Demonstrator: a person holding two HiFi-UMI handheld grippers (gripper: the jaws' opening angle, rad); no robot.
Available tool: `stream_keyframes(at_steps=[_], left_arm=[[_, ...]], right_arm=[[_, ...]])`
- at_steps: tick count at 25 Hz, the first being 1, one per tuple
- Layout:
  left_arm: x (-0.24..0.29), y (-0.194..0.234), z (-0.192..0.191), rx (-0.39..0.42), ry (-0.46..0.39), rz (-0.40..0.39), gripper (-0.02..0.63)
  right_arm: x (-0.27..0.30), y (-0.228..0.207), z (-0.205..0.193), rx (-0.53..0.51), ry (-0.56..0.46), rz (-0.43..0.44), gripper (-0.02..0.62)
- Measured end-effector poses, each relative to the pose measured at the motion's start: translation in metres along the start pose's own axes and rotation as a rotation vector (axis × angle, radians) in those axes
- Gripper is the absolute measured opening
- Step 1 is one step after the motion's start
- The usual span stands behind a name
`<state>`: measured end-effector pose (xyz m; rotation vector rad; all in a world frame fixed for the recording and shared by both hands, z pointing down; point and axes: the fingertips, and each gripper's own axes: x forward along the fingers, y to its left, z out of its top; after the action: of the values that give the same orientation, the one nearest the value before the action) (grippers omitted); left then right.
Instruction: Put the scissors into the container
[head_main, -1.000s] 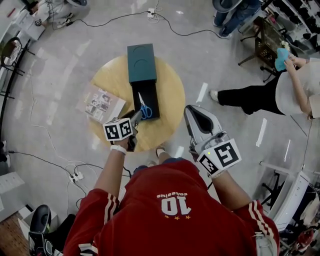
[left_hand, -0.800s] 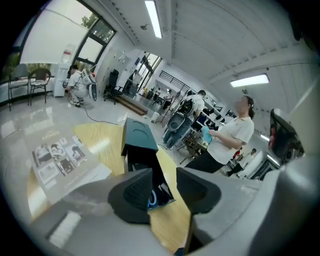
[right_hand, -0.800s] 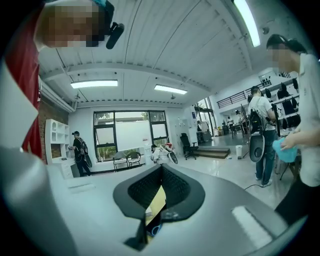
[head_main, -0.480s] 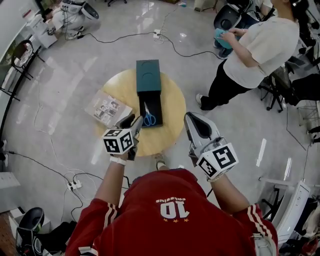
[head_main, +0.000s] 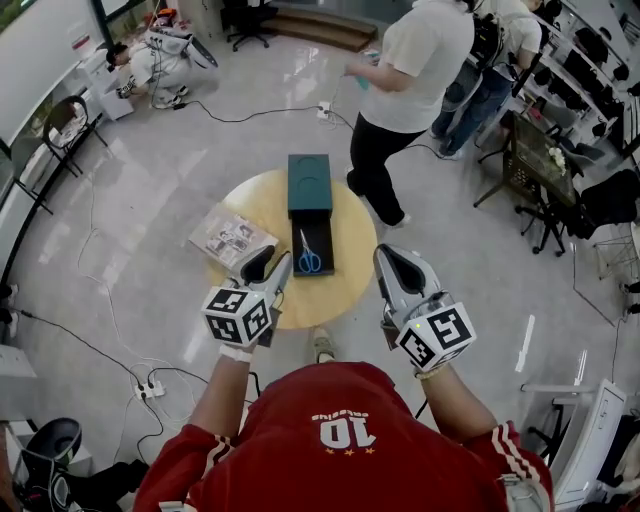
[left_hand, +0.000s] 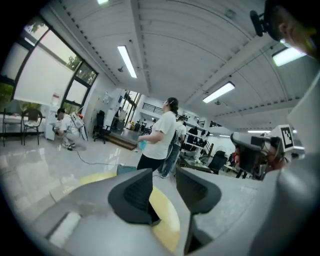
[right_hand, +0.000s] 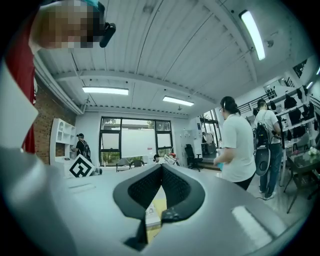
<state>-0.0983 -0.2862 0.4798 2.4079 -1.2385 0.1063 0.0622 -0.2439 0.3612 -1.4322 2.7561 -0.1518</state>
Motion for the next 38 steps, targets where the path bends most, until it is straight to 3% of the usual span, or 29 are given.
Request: stream_keyframes(at_steps=[4, 7, 13, 17, 31, 38], left_arm=[[-0.023, -0.018, 0.022, 0.126, -0.037, 0.014, 0.149], [-0.037, -0.024, 0.031, 0.163, -0.062, 0.025, 0.143], [-0.064, -0.041, 0.051, 0.193, -0.140, 0.022, 0.097], [-0.075, -0.049, 0.062, 0.218, -0.179, 0.033, 0.003], [-0.095, -0.073, 0.065, 0.227, -0.219, 0.012, 0.002], [-0.101, -0.076, 0.069, 0.254, -0.248, 0.047, 0.002]], right_arm=[[-0.007, 0.009, 0.008, -0.010, -0.016, -0.001, -0.011], [-0.009, 0.017, 0.011, -0.010, -0.024, 0.004, -0.011], [-0.015, 0.028, 0.019, -0.022, -0.031, 0.023, -0.011], [-0.017, 0.029, 0.025, -0.021, -0.047, 0.025, -0.011], [-0.032, 0.031, 0.024, -0.030, -0.056, -0.006, -0.011], [-0.040, 0.024, 0.024, -0.039, -0.046, -0.057, -0.012]])
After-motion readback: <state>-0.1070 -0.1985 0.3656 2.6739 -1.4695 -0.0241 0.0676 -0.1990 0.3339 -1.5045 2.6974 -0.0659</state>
